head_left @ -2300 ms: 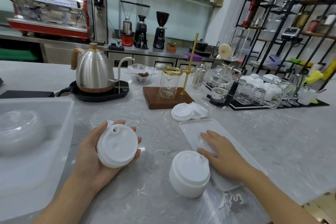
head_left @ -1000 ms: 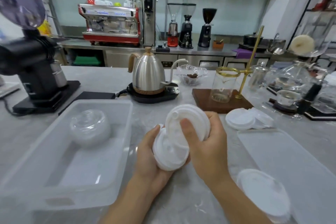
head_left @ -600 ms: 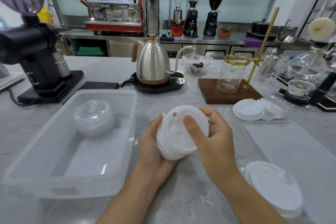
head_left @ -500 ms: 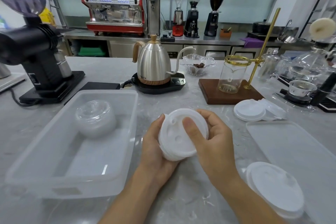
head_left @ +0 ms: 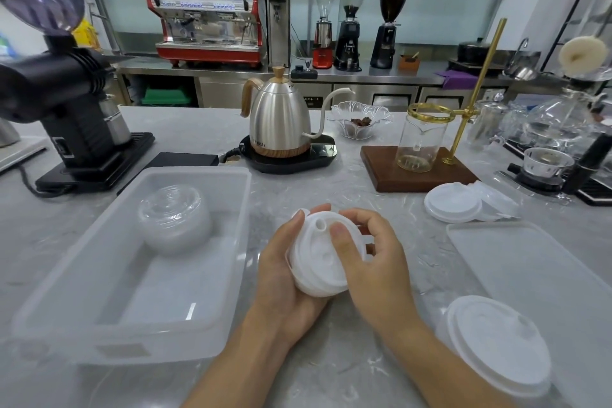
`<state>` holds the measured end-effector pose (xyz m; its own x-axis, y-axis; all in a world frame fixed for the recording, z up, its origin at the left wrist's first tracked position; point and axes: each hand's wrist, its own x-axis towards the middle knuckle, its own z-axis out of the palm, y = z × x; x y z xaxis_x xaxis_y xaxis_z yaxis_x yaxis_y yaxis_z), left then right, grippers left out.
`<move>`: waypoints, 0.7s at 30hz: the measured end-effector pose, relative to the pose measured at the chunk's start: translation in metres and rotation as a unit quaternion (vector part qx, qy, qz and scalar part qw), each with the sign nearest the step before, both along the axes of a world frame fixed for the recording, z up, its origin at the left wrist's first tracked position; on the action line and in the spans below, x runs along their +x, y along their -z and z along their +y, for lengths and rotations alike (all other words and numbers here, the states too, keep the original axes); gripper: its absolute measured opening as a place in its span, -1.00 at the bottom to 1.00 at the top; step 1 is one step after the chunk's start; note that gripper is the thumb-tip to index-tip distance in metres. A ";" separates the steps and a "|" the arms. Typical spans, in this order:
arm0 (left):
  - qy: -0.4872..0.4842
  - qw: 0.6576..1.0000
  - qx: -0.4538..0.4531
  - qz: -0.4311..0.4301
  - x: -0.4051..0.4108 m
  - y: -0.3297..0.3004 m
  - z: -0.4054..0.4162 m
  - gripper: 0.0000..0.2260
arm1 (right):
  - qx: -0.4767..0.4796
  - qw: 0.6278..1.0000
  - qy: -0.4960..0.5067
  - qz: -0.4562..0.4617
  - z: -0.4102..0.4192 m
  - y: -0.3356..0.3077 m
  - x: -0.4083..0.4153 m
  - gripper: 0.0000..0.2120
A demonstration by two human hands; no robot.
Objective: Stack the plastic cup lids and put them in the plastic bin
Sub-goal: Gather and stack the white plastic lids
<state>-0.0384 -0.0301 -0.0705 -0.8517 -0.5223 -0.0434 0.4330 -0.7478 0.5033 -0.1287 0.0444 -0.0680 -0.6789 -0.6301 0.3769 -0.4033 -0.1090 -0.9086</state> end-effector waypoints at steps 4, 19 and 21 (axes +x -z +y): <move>0.009 1.000 -0.006 0.025 0.002 -0.003 0.002 -0.52 | 0.020 0.999 -0.038 0.012 0.000 0.001 0.001 -0.78; -0.012 0.991 -0.126 -0.046 0.001 -0.001 0.005 -0.62 | 0.052 0.997 -0.036 0.041 0.002 0.007 0.003 -0.75; 0.000 0.991 -0.129 -0.037 0.001 -0.002 0.004 -0.65 | 0.044 0.996 -0.032 0.073 0.003 0.005 0.005 -0.76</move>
